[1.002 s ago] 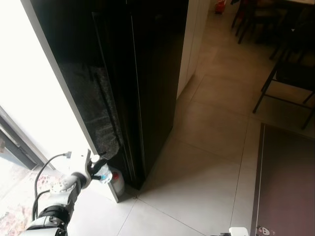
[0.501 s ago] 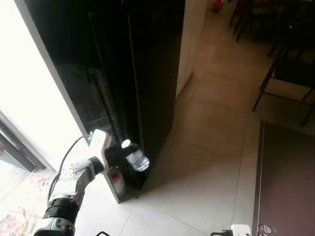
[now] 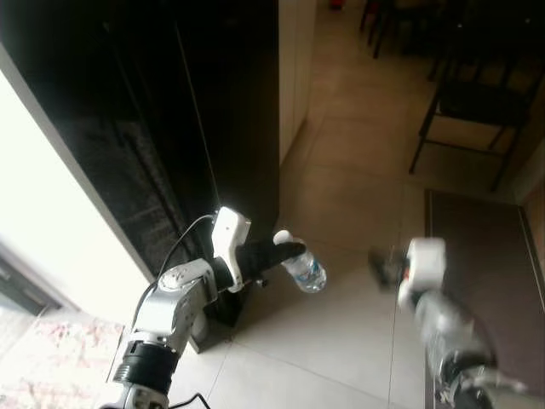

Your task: Restocking fridge

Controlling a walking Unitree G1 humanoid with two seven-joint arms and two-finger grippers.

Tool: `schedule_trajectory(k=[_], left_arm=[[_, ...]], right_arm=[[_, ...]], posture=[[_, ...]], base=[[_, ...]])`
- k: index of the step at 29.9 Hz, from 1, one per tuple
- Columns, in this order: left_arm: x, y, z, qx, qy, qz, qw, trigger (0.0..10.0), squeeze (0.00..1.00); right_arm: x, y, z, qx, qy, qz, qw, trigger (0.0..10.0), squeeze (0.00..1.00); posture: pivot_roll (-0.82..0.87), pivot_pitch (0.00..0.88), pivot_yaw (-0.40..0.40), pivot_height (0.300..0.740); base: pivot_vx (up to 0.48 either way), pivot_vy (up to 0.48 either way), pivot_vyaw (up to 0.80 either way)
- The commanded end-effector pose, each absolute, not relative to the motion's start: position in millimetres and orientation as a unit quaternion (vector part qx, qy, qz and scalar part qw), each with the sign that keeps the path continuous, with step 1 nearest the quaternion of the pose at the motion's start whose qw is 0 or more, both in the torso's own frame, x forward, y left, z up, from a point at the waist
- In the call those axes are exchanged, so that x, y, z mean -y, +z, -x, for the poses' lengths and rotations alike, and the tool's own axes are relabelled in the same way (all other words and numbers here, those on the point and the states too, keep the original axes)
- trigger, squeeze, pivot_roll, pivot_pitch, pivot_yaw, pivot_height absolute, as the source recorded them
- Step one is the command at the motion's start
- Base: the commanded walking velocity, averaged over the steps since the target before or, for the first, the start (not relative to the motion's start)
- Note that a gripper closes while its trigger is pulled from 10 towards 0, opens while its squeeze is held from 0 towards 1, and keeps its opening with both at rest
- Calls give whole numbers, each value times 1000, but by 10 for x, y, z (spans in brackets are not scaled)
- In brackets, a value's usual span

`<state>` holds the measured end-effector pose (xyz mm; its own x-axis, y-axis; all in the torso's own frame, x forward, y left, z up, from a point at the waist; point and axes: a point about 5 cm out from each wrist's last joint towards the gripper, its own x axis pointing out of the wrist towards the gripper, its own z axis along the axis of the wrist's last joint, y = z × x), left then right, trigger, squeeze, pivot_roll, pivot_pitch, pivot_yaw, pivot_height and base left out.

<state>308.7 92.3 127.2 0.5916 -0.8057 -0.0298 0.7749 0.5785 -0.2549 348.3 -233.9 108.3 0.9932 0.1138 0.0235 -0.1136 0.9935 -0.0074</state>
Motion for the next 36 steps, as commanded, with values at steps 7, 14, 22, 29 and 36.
schedule_trajectory(k=[7,14,22,29,36], left_arm=[[-1096,1417,-3210,-41,-387,93,916,10000,0],[-1222,1583,-3330,11,-315,141,938,10000,0],[-1051,1641,-3252,15,-364,195,911,10000,0],[-847,1684,-3122,4,-428,214,878,10000,0],[-799,1625,-3059,-19,-452,193,870,10000,0]], right_arm=[[2132,648,-3260,-63,153,-55,985,10000,0],[2161,582,-3187,-97,207,-63,972,10000,0],[1950,500,-3034,-122,356,-89,922,10000,0],[1968,675,-3119,-79,354,-96,927,10000,0],[1976,781,-3194,-58,347,-129,927,10000,0]], posture=[[12,0,1,740],[15,0,-2,740],[11,0,-1,740],[8,0,1,740],[15,0,1,740]], base=[[0,0,0],[0,0,0],[0,0,0],[0,0,0],[0,0,0]])
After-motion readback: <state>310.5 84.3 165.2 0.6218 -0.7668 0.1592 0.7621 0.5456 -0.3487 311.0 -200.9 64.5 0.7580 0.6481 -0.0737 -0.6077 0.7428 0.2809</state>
